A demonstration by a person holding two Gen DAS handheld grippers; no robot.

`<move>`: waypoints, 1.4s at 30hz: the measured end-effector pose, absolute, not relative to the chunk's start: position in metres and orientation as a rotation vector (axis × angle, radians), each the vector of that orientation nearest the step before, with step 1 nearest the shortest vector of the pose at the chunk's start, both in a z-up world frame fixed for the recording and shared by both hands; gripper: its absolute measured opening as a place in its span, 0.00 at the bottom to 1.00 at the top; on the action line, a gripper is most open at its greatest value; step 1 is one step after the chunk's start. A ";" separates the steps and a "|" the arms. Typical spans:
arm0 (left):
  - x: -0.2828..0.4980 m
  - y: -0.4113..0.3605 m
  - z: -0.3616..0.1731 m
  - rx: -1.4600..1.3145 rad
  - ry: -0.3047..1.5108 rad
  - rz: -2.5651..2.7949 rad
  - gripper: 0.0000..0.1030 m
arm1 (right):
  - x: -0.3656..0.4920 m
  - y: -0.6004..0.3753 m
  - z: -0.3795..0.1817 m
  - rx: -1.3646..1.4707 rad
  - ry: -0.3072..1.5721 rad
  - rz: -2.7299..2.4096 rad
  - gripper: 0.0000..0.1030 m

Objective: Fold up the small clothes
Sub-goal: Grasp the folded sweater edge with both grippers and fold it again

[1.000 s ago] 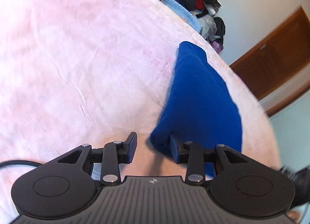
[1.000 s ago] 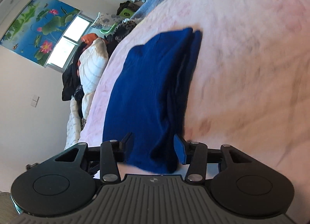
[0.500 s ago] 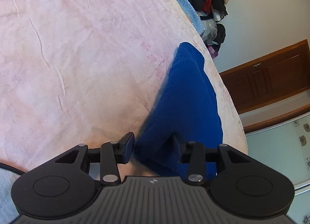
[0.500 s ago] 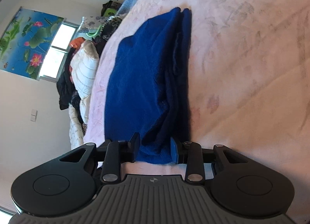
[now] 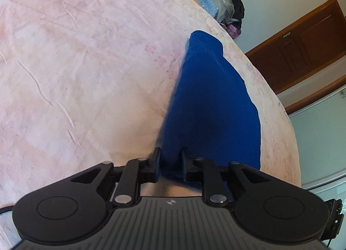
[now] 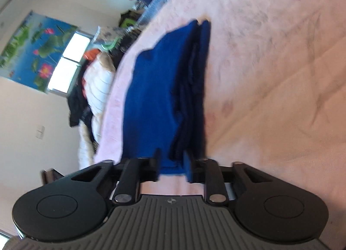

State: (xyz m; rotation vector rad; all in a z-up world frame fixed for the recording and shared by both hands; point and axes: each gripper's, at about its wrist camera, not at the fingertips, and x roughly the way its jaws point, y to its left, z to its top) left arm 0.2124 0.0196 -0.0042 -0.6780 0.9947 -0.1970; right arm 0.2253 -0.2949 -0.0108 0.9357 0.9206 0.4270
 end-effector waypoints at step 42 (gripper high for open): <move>0.198 0.041 -0.014 -1.216 1.058 -0.242 0.46 | 0.255 -0.266 -0.023 1.094 0.933 0.423 0.11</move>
